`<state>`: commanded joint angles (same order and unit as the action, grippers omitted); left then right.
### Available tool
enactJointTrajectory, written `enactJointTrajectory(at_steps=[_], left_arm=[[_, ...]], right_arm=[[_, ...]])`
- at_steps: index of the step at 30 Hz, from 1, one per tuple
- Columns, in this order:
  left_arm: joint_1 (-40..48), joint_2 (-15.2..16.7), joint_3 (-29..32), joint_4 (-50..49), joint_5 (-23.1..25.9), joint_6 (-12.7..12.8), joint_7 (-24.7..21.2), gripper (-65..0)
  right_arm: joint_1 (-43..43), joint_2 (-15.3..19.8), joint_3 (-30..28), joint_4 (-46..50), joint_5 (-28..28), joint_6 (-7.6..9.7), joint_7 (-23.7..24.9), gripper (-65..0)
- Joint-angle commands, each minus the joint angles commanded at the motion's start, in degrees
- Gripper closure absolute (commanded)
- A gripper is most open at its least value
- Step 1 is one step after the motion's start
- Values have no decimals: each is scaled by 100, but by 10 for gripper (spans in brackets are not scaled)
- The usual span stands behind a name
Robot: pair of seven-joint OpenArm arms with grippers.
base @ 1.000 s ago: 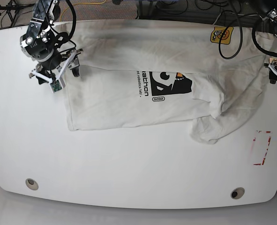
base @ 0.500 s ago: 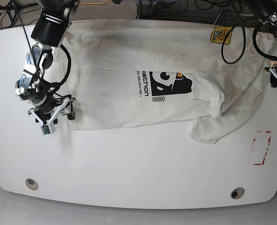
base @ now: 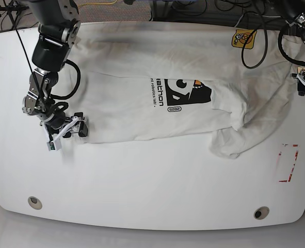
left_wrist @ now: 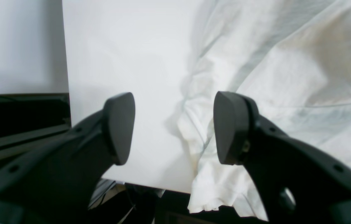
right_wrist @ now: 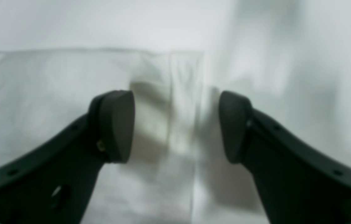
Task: Fold the T-shirt properly
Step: 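Move the right gripper down to the shirt's side edge, then move the left gripper down to the opposite side edge and grasp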
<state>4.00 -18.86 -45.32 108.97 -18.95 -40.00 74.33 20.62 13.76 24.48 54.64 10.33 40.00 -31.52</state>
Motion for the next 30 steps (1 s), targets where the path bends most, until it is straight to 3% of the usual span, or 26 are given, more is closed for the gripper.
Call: enactJointTrajectory(at_steps=[8,11,13,19,21,25,30], left_arm=[[-35,0,35,-18,9,0,-18,-372],[-53,0,44,-26,9,0,-26,-372],[-70,9,53,-62,9,0,-26,-372],[-545,-9,220,-659,0,0,-35,-372],[-712,-18,229,-914,0,0,-53,-375],[-1099,-35,237,-1521,9,0,-255,-378],[-1582,-105,457,-2558,9,13,-545,-378]], right_arm=[[-18,-176,-9,-79,0,0,53,-406],[-18,-185,-9,-79,0,0,53,-366],[-18,-185,-9,-79,0,0,53,-306],[-18,-167,-9,-79,0,0,53,-46],[-18,-158,-9,-79,0,0,53,-6],[-18,-149,-9,-79,-18,0,44,-2],[-18,-185,-9,-44,-422,0,62,-2]])
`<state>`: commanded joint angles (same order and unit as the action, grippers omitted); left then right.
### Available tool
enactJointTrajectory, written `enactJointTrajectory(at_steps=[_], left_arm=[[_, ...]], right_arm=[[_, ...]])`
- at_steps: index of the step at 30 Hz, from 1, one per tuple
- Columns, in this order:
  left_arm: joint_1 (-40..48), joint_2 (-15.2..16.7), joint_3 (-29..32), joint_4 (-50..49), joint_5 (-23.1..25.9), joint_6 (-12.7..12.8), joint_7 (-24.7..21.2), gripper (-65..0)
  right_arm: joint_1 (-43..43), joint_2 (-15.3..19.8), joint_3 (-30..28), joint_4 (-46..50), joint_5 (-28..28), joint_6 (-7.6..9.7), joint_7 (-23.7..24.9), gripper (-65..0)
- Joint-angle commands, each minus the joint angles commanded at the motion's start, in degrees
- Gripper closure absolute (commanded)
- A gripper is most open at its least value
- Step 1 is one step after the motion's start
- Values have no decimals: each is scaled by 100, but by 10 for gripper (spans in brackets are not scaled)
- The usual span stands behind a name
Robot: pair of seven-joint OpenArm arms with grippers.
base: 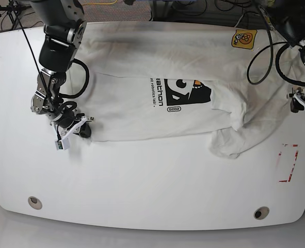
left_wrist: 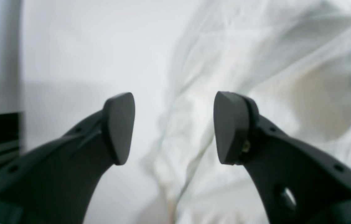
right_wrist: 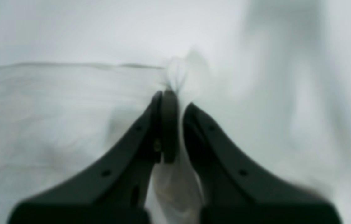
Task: Fold the T-shirt properly
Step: 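Move the left gripper down to the opposite side edge and grasp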
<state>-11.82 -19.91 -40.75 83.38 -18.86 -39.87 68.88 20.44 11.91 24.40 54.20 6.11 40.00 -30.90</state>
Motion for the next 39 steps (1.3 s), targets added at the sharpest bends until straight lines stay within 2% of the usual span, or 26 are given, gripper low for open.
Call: enactJointTrajectory(at_steps=[4,10,17,23,28,31,39], left_arm=[[-281,-176,396,-765,-9,176,-422,-378],[-431,-211,844,-1758,-9,387,-1301,-378],[-563,-211,1134,-2585,-9,633,-1864,-378],[-580,-273,1143,-3033,26,677,-2295,-378],[-589,-290,1240,-3077,334,677,-2391,-378],[-598,-290,1319,-2945,360,659,-2321,-378],[-545,-308,1327,-1952,404,659,-2022,-378]], right_arm=[[0,-35,0,9,-176,0,0,-2],[0,-114,0,9,-193,0,0,-2],[-9,-114,0,9,-202,0,0,-2],[-18,-114,9,9,-202,0,0,-2],[-18,-105,9,9,-202,0,0,-2],[-18,-114,9,9,-202,0,0,-2],[-18,-114,9,9,-202,0,-9,-2]])
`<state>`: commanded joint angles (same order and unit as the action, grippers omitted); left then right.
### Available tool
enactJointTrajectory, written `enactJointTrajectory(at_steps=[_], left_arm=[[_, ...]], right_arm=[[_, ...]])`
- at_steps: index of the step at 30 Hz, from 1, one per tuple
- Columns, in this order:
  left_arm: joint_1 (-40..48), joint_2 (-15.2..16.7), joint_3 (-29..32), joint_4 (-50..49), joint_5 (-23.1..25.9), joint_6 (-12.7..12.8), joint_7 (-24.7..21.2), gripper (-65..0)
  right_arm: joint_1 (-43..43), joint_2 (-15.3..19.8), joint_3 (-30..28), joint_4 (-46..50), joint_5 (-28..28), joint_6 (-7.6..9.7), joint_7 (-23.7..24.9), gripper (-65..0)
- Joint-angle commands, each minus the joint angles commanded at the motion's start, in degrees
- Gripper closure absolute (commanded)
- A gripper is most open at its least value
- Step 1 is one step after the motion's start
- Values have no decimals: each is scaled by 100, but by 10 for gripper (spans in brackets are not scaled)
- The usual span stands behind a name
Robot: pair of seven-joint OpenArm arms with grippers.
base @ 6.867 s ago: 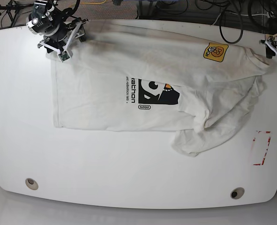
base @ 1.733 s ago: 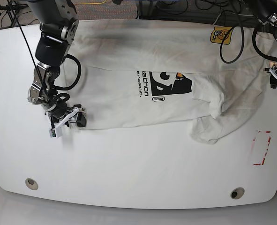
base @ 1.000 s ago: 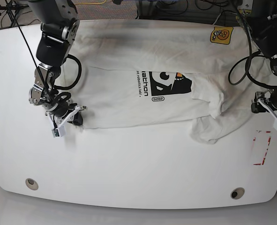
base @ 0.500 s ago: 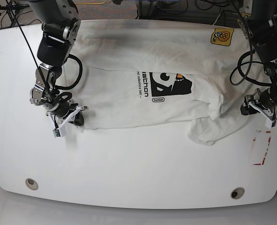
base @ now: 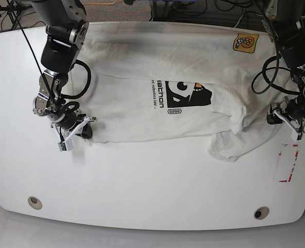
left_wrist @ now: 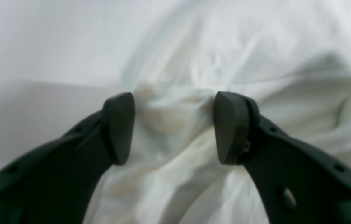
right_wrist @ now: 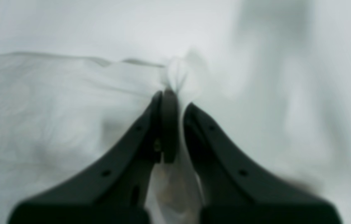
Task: Fold the T-shirt properly
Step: 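Move the left gripper down to the opposite side edge and grasp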
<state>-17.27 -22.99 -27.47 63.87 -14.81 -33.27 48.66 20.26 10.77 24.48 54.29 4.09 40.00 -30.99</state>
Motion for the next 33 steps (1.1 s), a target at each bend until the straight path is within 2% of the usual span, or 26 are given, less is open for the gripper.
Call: enactJointTrajectory(at_steps=[6,13,19,26,28,33], left_arm=[[0,-79,18,44,44,0,-26,-378],[-53,-123,18,-369,387,0,-123,-378],[-35,-141,18,-844,404,-9,-431,-378],[-53,-114,18,-1099,378,-18,-484,-378],[-53,-88,44,-1108,378,-70,-484,-378],[-123,53,343,-1090,387,-536,-457,-372]], right_arm=[[0,-18,0,0,0,0,0,-2],[0,-26,0,0,0,0,0,-2],[0,-26,0,0,9,0,0,-2],[0,-26,0,0,9,0,0,-2],[0,-26,0,0,0,0,0,-2],[0,-26,0,0,0,0,0,-2]])
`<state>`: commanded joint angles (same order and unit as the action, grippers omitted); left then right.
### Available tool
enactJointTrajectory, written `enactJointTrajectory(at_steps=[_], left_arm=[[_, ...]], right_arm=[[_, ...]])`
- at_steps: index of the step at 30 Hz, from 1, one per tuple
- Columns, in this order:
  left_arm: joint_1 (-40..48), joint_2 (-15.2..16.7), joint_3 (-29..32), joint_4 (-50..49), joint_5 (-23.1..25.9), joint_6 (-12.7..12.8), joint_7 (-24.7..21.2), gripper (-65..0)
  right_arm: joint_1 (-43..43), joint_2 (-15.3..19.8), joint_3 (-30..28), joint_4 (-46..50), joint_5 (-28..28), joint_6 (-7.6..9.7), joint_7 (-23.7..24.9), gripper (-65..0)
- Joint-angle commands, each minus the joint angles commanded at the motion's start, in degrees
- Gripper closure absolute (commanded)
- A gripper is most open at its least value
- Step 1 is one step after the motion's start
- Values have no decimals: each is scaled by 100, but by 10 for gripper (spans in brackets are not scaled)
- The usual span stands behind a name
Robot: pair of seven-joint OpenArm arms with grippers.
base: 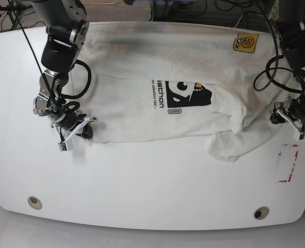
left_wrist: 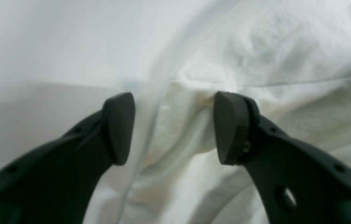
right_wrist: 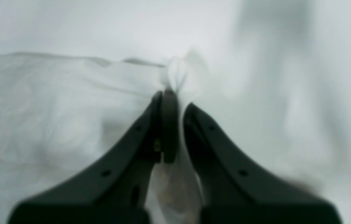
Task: Fold the T-shirt properly
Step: 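Move the left gripper down to the opposite side edge and grasp, then lift the shirt side edges with both grippers and fold toward the collar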
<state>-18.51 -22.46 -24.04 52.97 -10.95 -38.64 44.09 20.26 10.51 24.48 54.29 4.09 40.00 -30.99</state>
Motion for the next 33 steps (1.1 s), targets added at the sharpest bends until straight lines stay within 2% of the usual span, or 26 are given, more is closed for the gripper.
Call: enactJointTrajectory(at_steps=[2,4,9,11,21,26,33], left_arm=[[0,0,114,0,0,-79,0,-360],[0,0,220,0,0,-88,0,-294],[-9,9,352,-18,0,-88,-26,-71],[-9,9,378,-18,0,-97,-26,-11],[-18,9,343,325,-9,-123,-9,-4],[62,9,325,1187,-18,-123,53,-4],[211,9,316,2207,-18,-136,554,-4]], right_arm=[[0,0,0,0,0,0,0,-2],[0,0,0,0,0,0,0,-2],[0,0,0,9,0,0,0,-2],[0,0,0,9,0,0,0,-2],[-114,0,0,484,-9,0,-97,0],[-211,0,0,1222,9,0,-527,0],[-404,0,0,2207,18,0,-1037,0]])
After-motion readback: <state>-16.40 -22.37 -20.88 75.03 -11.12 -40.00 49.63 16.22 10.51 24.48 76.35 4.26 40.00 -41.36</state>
